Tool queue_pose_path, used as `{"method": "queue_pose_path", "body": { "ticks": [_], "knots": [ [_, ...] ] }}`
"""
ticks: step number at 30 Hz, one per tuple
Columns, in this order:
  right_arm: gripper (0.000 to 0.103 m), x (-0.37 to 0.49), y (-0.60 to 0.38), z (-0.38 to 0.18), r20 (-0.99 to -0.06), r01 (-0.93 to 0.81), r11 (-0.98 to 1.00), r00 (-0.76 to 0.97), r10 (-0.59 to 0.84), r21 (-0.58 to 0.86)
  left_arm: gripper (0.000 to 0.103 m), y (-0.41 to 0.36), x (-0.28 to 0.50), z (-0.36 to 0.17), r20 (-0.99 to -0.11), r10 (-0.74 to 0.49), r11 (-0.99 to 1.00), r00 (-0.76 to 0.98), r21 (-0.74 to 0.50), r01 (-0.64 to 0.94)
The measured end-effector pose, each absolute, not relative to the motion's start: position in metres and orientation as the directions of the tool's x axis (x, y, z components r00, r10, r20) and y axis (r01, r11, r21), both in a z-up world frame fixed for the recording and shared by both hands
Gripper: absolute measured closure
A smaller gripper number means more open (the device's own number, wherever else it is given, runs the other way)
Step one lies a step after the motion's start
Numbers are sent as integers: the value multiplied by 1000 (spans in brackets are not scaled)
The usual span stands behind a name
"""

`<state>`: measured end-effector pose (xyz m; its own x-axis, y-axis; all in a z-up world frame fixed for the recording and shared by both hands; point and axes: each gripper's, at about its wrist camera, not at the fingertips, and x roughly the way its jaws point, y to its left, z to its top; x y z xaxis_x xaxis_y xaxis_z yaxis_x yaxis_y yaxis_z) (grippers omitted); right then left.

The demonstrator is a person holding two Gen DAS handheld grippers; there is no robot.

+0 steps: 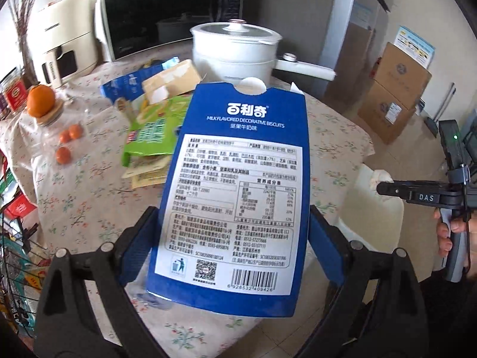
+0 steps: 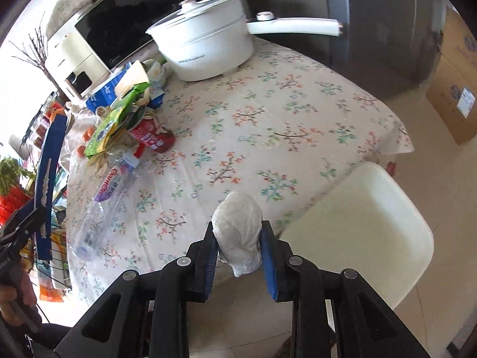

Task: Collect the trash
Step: 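Carry the box and tissue to the white bin and open both grippers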

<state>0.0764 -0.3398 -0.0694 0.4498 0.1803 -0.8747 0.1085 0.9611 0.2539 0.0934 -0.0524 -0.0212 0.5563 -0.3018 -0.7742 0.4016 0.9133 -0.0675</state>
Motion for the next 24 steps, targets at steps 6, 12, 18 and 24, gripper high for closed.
{"method": "queue_pose_path", "body": {
  "ticks": [6,12,18,24],
  "knots": [
    [75,52,-401,-83,-892,204,948,432,137,245,8,-118,80,-30,-800,-345,853,491,-48,520],
    [74,38,-442,-112,-925,281,934,365,108,220,8,-173,71,-40,-819,-373,810,435,-59,583],
    [72,36,-464,-137,-948,310,929,299,107,203,8,-220,61,-65,-857,-361,763,367,-46,645],
    [36,22,-491,-144,-943,390,883,301,144,260,8,-259,58,-83,-887,-349,722,303,-48,690]
  ]
}}
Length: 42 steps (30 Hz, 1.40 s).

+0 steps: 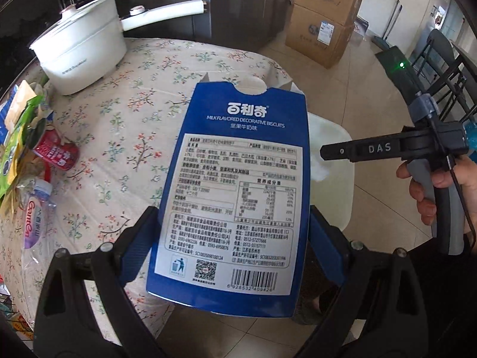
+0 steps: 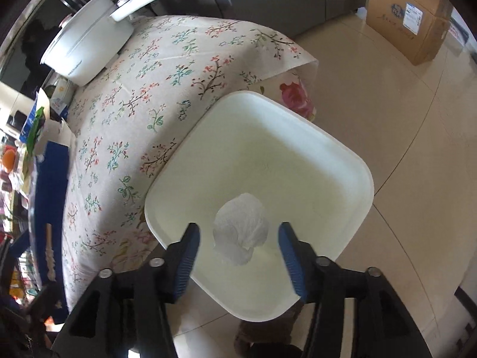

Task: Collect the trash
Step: 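Carry the box and tissue to the white bin and open both grippers, then grasp the clear Ganten water bottle with the left gripper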

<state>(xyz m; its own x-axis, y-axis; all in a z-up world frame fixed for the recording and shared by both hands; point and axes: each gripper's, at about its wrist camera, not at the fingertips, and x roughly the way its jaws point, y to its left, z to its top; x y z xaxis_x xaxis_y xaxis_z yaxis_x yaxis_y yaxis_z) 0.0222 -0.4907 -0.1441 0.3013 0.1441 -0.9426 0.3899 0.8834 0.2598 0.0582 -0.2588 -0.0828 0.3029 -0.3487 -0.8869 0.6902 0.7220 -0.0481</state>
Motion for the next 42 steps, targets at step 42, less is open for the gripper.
{"method": "queue_pose_path", "body": {
  "ticks": [42],
  "knots": [
    [31,10,-495,-106,-938,422,895,346,-14,143,5,-215,80,-109,-888,-270,782,373,24,622]
  ]
}}
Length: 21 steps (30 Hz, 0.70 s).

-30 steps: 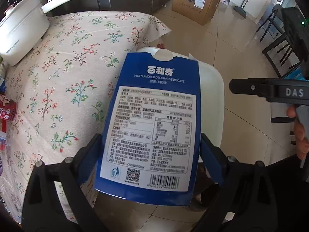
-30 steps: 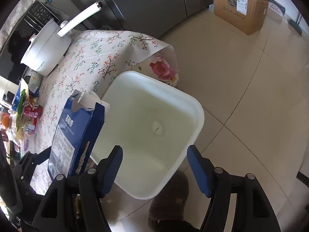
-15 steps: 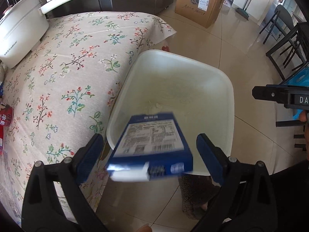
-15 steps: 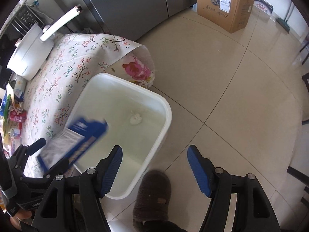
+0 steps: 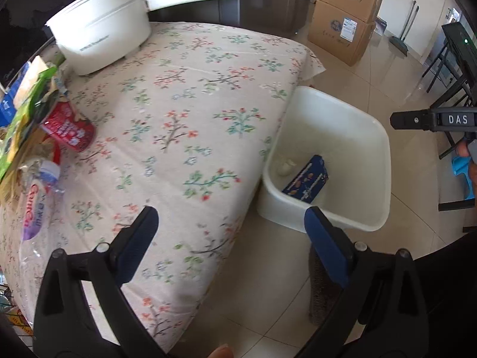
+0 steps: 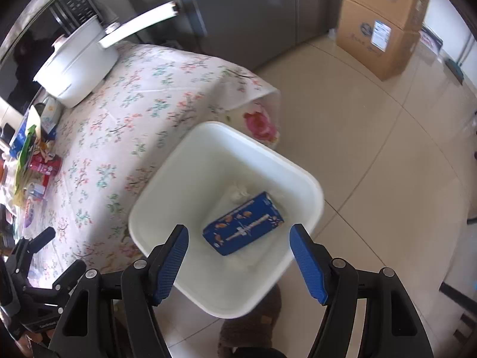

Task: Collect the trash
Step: 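Grasp the clear Ganten water bottle with the left gripper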

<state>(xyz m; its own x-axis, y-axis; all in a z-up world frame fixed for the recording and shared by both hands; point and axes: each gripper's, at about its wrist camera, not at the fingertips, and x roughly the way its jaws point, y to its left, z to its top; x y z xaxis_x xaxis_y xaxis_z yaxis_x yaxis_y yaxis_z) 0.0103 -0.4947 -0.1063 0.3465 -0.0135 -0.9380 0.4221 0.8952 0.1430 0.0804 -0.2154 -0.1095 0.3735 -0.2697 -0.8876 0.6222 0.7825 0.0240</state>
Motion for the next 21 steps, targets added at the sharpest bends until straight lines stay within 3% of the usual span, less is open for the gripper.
{"method": "queue_pose_path", "body": {
  "ticks": [13,21],
  "knots": [
    [27,74,-381,-87,-925,246,959,379,35,137,5,-67,106,-86,-880,-176,918,442,15,396],
    [27,94,-323,-89,-928,148,984,370,40,102,5,-22,143,-93,-901,-127,945,415,17,327]
  ]
}}
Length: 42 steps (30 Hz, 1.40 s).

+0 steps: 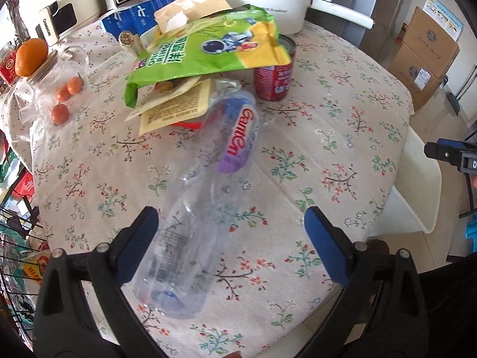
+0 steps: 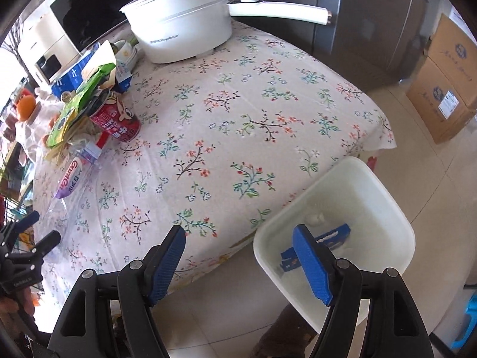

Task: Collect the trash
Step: 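Grasp the clear Ganten water bottle with the left gripper, then grasp the red milk can with the right gripper while the left gripper holds the bottle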

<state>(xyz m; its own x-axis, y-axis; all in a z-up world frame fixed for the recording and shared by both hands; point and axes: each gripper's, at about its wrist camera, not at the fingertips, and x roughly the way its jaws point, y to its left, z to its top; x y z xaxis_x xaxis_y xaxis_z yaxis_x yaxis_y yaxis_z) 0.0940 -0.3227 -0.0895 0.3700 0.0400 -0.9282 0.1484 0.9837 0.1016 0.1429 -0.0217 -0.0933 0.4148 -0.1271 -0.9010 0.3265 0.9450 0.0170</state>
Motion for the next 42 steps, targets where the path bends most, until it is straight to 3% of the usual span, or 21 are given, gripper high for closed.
{"method": "queue_pose_path", "body": {
  "ticks": [3,10,14,20,31,42],
  "knots": [
    [27,101,-310,-92,-929,128,987,367,42,95,5,-18,162,-103,-917,-103,947,386,29,321],
    [27,112,-294,-97,-935,107,990,353,45,88,16,-9,192,-134,-961,-105,959,256,-30,281],
    [27,115,-289,-98,-935,106,990,351,47,90,29,-4,194,-149,-972,-141,964,190,-91,252],
    [27,121,-279,-95,-931,97,989,359,68,110,38,7,171,-129,-957,-180,961,226,-122,247],
    [27,160,-221,-90,-892,-46,994,439,105,94,38,43,119,-67,-877,-264,952,402,-169,256],
    [27,221,-168,-106,-852,-138,989,509,121,58,38,80,124,-46,-812,-262,965,522,-239,112]
  ]
}}
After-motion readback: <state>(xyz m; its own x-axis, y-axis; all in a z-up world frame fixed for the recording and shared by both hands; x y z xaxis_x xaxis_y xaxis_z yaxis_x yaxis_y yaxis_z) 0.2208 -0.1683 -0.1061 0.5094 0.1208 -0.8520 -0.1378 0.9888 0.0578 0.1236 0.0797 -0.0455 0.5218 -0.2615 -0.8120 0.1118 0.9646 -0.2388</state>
